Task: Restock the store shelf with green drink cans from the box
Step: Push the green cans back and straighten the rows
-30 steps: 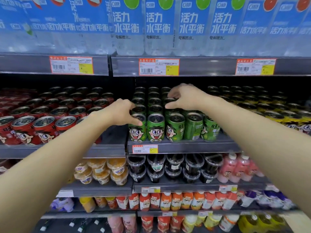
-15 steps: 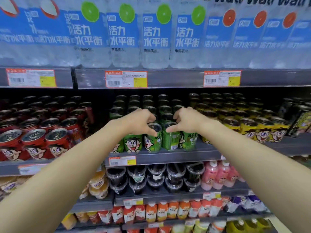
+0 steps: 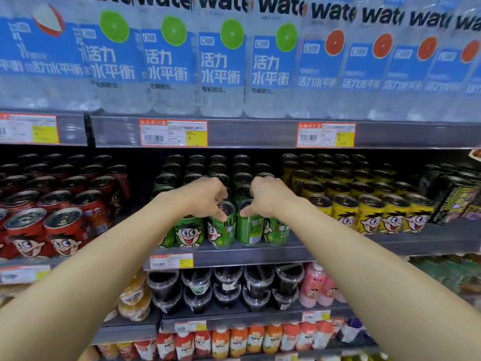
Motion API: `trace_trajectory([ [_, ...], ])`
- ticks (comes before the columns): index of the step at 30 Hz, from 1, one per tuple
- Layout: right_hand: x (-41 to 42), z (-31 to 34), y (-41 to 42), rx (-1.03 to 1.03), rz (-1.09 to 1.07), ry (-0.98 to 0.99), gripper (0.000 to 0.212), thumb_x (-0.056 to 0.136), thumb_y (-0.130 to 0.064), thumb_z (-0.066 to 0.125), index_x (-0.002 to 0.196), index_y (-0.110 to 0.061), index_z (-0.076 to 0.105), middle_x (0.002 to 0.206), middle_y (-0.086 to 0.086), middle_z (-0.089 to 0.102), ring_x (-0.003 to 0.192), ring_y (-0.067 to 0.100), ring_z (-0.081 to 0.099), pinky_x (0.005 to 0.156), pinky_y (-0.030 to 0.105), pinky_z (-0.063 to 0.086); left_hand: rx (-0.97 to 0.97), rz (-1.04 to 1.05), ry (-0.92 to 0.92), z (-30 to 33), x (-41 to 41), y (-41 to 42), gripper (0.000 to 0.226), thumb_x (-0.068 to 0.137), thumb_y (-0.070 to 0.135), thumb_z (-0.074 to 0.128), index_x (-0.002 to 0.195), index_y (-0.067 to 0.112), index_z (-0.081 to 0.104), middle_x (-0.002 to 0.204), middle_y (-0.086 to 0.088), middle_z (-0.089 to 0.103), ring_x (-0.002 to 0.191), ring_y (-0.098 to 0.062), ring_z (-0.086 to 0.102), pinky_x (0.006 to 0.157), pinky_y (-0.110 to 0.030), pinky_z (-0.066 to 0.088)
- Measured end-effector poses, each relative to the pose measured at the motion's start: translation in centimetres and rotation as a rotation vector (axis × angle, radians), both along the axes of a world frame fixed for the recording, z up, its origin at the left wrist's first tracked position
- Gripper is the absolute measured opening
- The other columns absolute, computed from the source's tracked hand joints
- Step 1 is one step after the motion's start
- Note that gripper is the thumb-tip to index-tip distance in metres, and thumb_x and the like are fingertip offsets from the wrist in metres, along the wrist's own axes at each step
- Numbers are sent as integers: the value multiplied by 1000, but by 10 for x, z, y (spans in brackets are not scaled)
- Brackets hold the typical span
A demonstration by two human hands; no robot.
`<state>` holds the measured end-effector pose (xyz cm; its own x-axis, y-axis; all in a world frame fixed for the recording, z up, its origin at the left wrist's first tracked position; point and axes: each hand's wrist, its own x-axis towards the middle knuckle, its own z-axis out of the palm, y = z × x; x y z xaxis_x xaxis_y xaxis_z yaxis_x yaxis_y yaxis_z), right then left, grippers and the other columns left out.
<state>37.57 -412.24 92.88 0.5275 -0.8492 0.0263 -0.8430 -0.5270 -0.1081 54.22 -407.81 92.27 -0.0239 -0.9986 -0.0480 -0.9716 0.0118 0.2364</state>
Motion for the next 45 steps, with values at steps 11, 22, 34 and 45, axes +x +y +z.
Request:
trace_trajectory([
  [11,-5,3,10,82,23,-47,62,82,-34,78,131,-6,51,133,17,49,117,34,54,96,41,49,-39,90,29,-6,-2,3,71,71,41,84,128,7,59,118,-7,66,104,-20,60,88,-28,48],
  [22,-6,8,-7,103,-15,-39,77,72,-61,75,125,-8,55,126,12,59,112,29,56,87,35,51,34,84,69,7,-4,8,78,74,33,83,139,6,49,130,-7,61,115,-21,60,100,-31,46],
  [34,2,13,4,53,105,109,57,77,-39,76,120,-8,53,112,10,56,92,24,52,74,32,48,-90,189,-10,-6,-8,10,80,65,58,81,124,8,58,119,-11,60,108,-25,56,94,-38,50],
  [45,0,10,4,-40,59,130,77,80,-65,66,130,-9,50,127,11,56,111,29,56,79,34,46,13,136,33,3,-6,9,79,68,44,84,132,7,56,121,-7,66,110,-22,61,97,-37,49],
])
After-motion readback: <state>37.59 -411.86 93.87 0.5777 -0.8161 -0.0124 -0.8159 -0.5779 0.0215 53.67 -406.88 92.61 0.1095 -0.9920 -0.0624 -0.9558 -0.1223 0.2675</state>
